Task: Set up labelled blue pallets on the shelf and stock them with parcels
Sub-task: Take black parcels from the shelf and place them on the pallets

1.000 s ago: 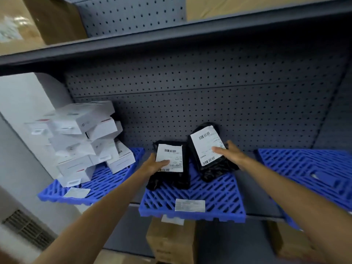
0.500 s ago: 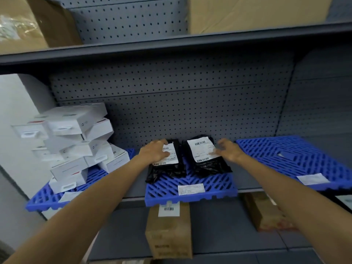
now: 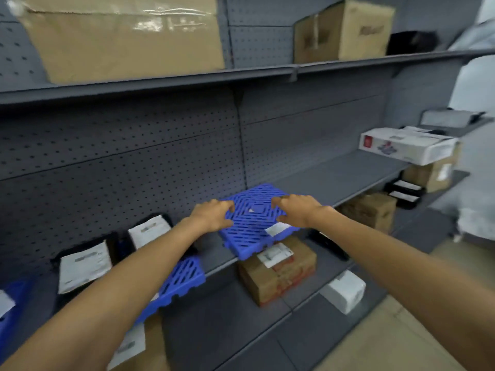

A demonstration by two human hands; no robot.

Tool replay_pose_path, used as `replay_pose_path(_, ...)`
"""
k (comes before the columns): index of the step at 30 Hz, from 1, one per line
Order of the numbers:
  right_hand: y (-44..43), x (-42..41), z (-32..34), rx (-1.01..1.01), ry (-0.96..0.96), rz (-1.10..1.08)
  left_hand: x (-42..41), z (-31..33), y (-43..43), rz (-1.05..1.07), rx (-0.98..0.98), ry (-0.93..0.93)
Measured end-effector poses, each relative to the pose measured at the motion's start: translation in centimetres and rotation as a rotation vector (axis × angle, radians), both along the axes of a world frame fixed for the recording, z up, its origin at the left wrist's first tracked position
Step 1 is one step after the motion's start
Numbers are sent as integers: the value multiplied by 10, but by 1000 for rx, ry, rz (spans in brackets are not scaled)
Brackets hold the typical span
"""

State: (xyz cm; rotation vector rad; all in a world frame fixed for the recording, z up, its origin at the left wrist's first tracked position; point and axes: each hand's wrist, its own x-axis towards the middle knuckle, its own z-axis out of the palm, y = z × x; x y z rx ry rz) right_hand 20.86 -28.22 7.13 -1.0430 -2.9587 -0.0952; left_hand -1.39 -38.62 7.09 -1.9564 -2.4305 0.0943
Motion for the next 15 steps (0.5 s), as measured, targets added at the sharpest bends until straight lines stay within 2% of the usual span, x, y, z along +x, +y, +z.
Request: replay_pose_path(15,143,366,9,70,-55,-333,344,3,239,-381,45,-15)
